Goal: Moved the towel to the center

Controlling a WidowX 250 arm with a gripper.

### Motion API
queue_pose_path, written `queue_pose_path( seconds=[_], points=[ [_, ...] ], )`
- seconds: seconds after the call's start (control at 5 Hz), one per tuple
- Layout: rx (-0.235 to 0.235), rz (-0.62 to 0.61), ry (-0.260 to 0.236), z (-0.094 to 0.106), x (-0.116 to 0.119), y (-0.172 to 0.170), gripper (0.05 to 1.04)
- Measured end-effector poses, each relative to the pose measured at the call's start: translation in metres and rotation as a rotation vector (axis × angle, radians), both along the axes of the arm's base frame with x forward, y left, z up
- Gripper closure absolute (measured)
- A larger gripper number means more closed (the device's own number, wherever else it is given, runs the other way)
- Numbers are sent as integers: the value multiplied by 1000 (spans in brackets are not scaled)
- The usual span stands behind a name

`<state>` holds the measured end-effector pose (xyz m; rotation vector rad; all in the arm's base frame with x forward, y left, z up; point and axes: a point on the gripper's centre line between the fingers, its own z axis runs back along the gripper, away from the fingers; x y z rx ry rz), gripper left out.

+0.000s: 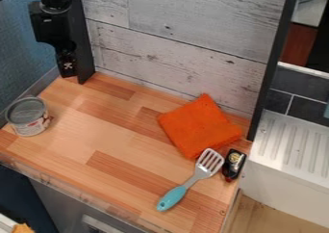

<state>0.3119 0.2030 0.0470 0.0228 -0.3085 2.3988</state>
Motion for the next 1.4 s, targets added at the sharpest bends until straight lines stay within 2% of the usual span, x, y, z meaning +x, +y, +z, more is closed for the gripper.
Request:
queue_pose_path(
  seconds=[0.2,0.4,0.6,1.0,1.2,1.4],
  points=[
    [-21,3,28,-13,-3,-3,84],
    [-51,-51,49,-28,-1,-35,84],
    [-66,-161,54,-39,9,-83,84],
    [-116,-314,0,-43,31,-156,84],
    [-126,-384,31,-59,31,-188,84],
    [-117,-445,26,-67,37,-210,84]
  ],
)
